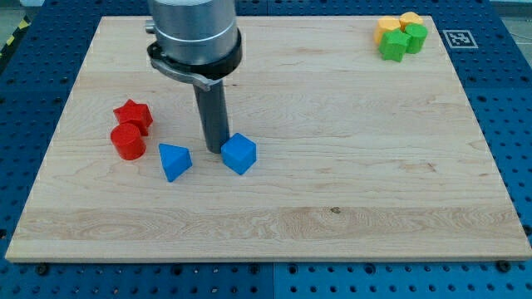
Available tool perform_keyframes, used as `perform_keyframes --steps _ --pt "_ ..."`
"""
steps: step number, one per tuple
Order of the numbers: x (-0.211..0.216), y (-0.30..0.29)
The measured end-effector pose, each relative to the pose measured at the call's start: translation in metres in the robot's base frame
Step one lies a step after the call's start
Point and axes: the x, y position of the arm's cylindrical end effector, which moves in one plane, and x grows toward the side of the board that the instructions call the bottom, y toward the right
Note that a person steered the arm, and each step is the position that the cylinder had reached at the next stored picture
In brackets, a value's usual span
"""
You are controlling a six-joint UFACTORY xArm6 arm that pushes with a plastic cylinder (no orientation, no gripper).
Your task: Slightly push the blue cube towards the center of the board
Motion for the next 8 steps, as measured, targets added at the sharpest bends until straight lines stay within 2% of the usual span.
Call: perform_keyframes --steps 2,5,8 --pt "0.03 0.0" --pt "0.045 0.018" --pt "0.08 0.031"
